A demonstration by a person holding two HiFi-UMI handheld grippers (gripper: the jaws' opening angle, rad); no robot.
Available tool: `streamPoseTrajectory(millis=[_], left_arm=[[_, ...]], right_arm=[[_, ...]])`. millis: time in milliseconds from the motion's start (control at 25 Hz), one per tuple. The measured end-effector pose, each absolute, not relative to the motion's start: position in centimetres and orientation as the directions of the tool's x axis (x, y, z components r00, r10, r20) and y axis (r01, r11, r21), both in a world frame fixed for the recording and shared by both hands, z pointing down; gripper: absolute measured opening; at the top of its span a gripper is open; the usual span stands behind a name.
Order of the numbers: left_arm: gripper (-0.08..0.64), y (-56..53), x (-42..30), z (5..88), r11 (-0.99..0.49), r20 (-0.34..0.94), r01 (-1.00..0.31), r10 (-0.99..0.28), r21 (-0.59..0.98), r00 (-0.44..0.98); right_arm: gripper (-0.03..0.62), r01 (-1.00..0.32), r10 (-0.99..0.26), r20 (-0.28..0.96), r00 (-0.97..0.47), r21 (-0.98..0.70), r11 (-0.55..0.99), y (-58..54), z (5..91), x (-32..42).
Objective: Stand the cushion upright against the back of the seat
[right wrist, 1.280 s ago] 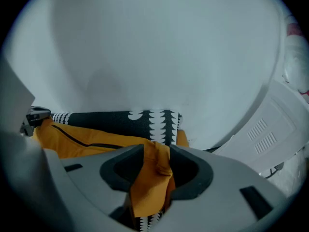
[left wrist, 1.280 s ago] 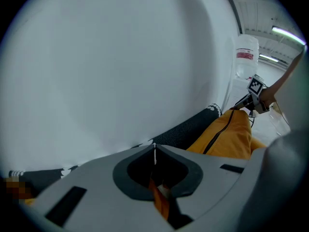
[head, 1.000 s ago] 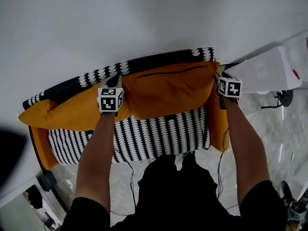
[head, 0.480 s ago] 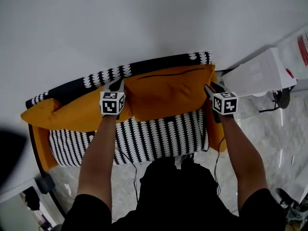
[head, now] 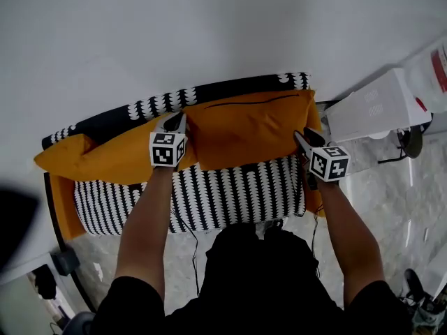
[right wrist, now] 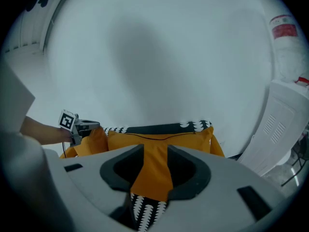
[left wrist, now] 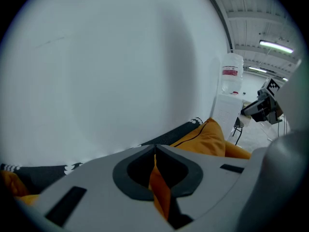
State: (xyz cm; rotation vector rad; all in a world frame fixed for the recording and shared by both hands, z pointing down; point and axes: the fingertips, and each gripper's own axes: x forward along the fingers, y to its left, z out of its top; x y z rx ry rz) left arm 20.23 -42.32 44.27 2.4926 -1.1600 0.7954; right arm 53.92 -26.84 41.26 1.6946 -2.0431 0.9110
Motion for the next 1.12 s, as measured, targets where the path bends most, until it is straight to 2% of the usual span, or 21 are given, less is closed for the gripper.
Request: streamPoseTrajectory(millis=[440, 520, 600, 800, 960, 1120], left_arm=[[0.02, -35.1, 19.8, 40.3, -0.621, 0.554, -0.779, -0.618, 0.092, 0.558], [0.02, -33.2, 20.0, 39.1, -0.606, 0.54, -0.785, -0.621, 0.129, 0.568], [0.02, -30.8, 20.4, 37.9, -0.591, 0.529, -0.789, -0.622, 0.165, 0.577], [0.018, -24.8, 22.3, 35.1, -0.58, 0.521, -0.791, -0.622, 0.196, 0.585], [0.017, -19.6, 25.2, 32.3, -0.615, 0.483, -0.759, -0.609, 0.213, 0.629], [0.017, -13.9, 27.3, 29.2, -0.658, 0.456, -0.734, -0.608, 0.168, 0.65]], right_arm=[[0.158, -0.927, -0.797, 0.522, -0.305, -0.353, 0.124, -23.1, 35.9, 50.2], [0.125, -0.912, -0.812, 0.489, -0.318, -0.391, 0.122, -21.7, 34.6, 50.0], [0.058, -0.893, -0.824, 0.455, -0.339, -0.432, 0.129, -20.0, 33.5, 49.8], [0.038, -0.82, -0.829, 0.362, -0.426, -0.543, 0.184, -15.6, 31.0, 48.8], [0.035, -0.808, -0.809, 0.343, -0.476, -0.535, 0.248, -11.6, 29.3, 48.3], [0.035, -0.831, -0.793, 0.354, -0.497, -0.457, 0.316, -6.9, 27.6, 47.8]])
